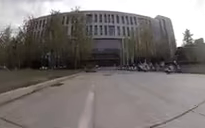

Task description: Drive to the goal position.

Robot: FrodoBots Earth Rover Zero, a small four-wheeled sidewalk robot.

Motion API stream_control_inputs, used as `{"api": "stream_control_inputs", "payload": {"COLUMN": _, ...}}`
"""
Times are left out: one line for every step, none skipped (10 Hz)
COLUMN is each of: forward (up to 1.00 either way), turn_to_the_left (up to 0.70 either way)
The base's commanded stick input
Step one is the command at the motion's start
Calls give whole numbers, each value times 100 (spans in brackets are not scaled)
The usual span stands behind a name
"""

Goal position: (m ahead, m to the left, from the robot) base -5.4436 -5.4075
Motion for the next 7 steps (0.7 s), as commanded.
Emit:
{"api": "stream_control_inputs", "payload": {"forward": 100, "turn_to_the_left": 6}}
{"api": "stream_control_inputs", "payload": {"forward": 100, "turn_to_the_left": 25}}
{"api": "stream_control_inputs", "payload": {"forward": 100, "turn_to_the_left": 35}}
{"api": "stream_control_inputs", "payload": {"forward": 100, "turn_to_the_left": 32}}
{"api": "stream_control_inputs", "payload": {"forward": 100, "turn_to_the_left": 3}}
{"api": "stream_control_inputs", "payload": {"forward": 100, "turn_to_the_left": 2}}
{"api": "stream_control_inputs", "payload": {"forward": 100, "turn_to_the_left": 2}}
